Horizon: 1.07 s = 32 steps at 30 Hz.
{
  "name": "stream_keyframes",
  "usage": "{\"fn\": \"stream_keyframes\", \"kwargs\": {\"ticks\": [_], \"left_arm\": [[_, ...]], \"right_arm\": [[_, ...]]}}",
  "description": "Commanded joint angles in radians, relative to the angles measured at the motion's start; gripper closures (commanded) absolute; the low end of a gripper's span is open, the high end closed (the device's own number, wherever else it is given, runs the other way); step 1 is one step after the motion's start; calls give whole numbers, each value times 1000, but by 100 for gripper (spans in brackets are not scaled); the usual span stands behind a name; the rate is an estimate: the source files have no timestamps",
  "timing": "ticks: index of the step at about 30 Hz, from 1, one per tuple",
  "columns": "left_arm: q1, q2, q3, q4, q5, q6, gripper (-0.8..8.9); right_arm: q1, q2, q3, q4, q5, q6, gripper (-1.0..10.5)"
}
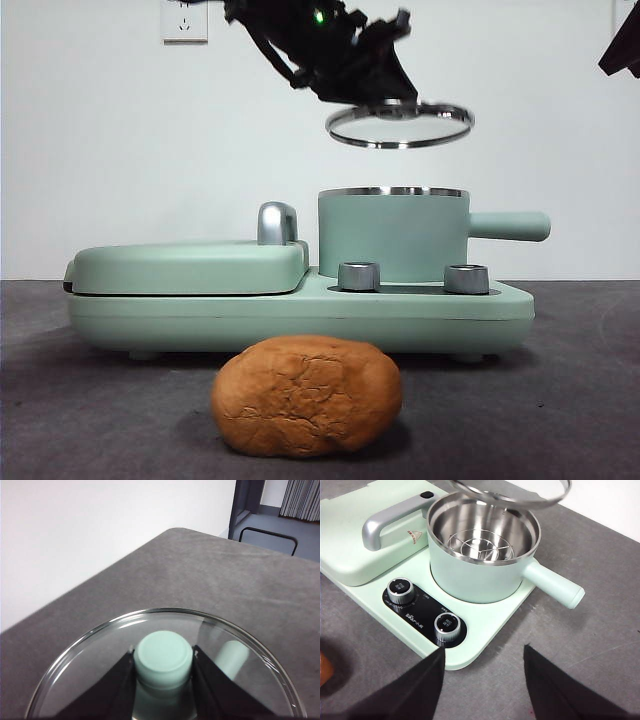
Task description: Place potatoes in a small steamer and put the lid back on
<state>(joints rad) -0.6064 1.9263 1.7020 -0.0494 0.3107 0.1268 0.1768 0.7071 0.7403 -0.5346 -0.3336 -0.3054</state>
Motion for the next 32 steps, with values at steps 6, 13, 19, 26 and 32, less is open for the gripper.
{"fn": "stream_keyframes", "kwargs": {"ticks": [6, 13, 19, 26, 32], "left_arm": [[13, -143, 47, -92, 3, -50, 796], [54, -259, -5, -165, -1, -42, 796], [112, -388, -120, -192, -4, -37, 796], [171, -586, -319, -195, -4, -43, 796], [216, -768, -511, -198, -6, -91, 797]], "right_arm": [[5, 3, 19, 6, 1, 17, 698], [5, 3, 19, 8, 0, 18, 698], [15, 3, 19, 10, -6, 18, 698], [59, 3, 19, 10, -6, 17, 698], [129, 7, 19, 24, -6, 17, 698]]}}
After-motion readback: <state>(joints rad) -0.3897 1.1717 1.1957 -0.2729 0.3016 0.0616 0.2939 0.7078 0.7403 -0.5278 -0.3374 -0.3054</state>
